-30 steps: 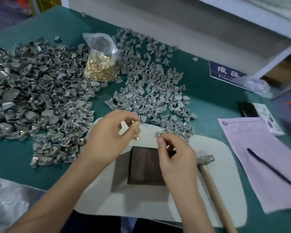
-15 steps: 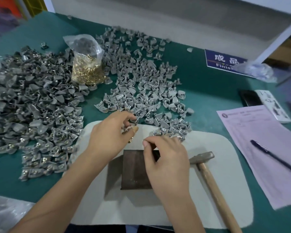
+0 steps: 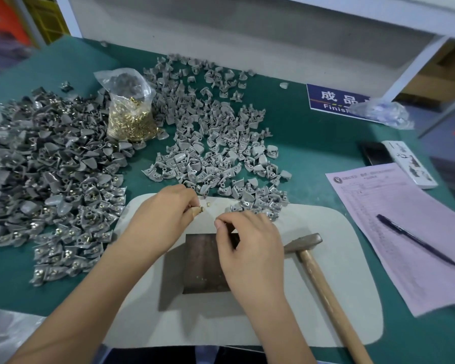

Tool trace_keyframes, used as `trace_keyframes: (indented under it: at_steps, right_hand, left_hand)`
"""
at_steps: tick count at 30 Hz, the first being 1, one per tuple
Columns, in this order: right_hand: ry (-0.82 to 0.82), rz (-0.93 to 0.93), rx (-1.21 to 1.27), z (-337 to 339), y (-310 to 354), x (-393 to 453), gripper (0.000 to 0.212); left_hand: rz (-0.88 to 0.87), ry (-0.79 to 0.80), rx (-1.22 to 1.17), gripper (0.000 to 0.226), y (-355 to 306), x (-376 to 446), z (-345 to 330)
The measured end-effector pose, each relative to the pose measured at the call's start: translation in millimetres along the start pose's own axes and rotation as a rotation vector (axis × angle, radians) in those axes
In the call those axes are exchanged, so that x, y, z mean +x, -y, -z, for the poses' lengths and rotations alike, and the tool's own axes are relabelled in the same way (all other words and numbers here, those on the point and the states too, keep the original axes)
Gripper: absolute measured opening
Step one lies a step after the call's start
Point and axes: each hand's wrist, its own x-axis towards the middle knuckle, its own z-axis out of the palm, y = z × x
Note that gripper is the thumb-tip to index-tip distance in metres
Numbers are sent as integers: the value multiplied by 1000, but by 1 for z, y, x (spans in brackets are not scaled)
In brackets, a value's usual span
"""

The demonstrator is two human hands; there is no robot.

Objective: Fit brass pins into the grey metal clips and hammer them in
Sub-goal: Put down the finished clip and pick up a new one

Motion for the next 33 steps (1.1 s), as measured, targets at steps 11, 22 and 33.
trace_keyframes:
  at_steps: [11, 22, 33]
  right_hand:
    - [-71, 0, 104, -3, -4, 0, 12]
    - [-179, -18, 493, 5, -11, -3, 26]
    - [-314, -381, 654, 6, -14, 0, 29]
  left_hand:
    - [-27, 7, 123, 13, -4, -8, 12]
    - [0, -24, -718, 4, -52, -20, 6]
    - [8, -97, 7, 10, -49, 9, 3]
